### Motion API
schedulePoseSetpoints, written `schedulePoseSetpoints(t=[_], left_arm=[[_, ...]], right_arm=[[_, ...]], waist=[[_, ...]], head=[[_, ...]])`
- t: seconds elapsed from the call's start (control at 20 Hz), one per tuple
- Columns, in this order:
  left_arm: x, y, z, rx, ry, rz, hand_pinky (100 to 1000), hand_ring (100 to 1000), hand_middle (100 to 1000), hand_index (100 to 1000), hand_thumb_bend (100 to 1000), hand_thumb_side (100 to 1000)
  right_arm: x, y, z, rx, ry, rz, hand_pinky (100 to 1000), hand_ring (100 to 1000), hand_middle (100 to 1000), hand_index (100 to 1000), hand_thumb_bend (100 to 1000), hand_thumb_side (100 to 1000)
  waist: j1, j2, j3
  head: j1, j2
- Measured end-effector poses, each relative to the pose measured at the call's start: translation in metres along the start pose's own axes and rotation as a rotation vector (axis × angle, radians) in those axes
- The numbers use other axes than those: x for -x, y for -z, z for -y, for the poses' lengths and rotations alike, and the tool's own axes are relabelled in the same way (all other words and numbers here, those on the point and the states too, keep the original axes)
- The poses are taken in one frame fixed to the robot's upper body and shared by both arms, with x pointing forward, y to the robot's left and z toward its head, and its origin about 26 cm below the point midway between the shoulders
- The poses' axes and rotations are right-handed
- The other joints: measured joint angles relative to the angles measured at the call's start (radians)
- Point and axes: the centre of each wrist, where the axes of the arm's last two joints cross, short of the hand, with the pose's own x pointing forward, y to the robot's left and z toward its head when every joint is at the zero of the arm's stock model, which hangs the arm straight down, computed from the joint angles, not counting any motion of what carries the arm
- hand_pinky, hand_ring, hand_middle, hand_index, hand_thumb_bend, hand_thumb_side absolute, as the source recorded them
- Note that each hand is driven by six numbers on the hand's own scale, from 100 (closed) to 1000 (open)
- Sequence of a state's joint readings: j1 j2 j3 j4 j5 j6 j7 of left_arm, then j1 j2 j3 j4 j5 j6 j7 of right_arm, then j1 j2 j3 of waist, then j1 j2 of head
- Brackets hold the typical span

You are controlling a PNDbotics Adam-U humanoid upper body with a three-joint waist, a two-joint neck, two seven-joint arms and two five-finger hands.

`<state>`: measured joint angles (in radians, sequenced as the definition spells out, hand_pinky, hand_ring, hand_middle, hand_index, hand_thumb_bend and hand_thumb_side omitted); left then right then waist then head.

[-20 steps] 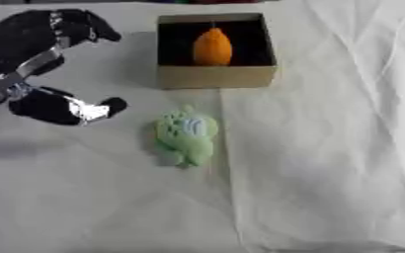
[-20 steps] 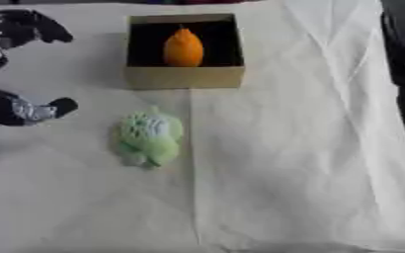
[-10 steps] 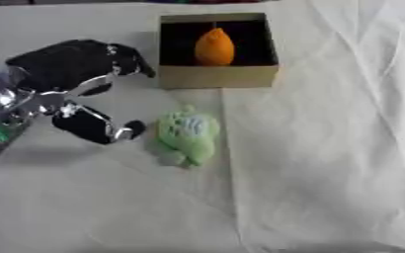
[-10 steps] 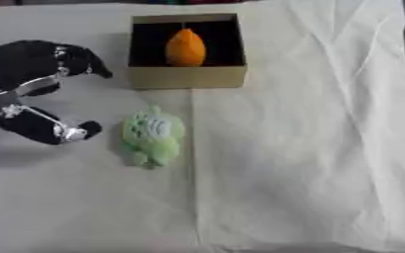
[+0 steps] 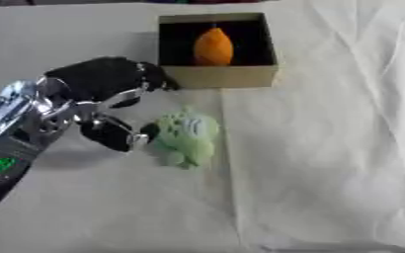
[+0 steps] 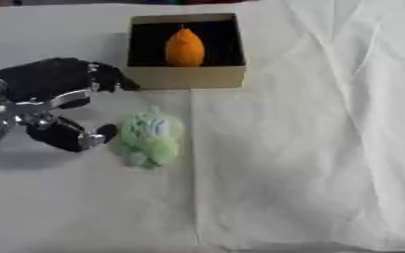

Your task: Pick up objects on the table and place them in the box.

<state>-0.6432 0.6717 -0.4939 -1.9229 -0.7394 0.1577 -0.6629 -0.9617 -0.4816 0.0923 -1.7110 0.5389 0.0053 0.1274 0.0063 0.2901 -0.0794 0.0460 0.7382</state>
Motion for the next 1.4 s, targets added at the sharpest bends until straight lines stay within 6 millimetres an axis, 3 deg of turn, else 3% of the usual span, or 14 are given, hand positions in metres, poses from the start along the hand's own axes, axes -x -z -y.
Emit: schedulePoseSetpoints(t=[0.3,0.8,1.2,1.25,1.4], left_arm=[[-0.001,0.017,0.009,0.045,-0.009,0.017,809,770,799,950,283,216],[0.014,0.052,0.037,0.138,-0.015,-0.038,821,805,819,952,351,267],[0.016,0.064,0.042,0.139,0.002,-0.033,785,767,774,902,300,286],[0.016,0.065,0.042,0.136,0.004,-0.031,755,735,723,871,260,277],[0.014,0.064,0.042,0.117,0.009,-0.023,737,709,691,847,187,283]], right_arm=[[0.002,-0.003,-0.001,0.004,0.016,-0.020,830,863,775,798,100,689],[0.001,-0.005,-0.004,0.006,0.048,-0.030,830,861,772,797,100,699],[0.004,-0.009,-0.006,0.006,0.065,-0.050,829,861,771,796,100,705],[0.005,-0.009,-0.006,0.006,0.066,-0.054,830,862,771,797,100,704],[0.007,-0.011,-0.006,0.008,0.071,-0.066,829,862,770,797,100,708]], waist=[[0.004,0.000,-0.003],[0.003,0.001,-0.011],[0.003,0.002,-0.015],[0.003,0.002,-0.016],[0.002,0.002,-0.016]], head=[[0.003,0.000],[0.006,0.000],[0.010,0.000],[0.012,0.000],[0.012,0.000]])
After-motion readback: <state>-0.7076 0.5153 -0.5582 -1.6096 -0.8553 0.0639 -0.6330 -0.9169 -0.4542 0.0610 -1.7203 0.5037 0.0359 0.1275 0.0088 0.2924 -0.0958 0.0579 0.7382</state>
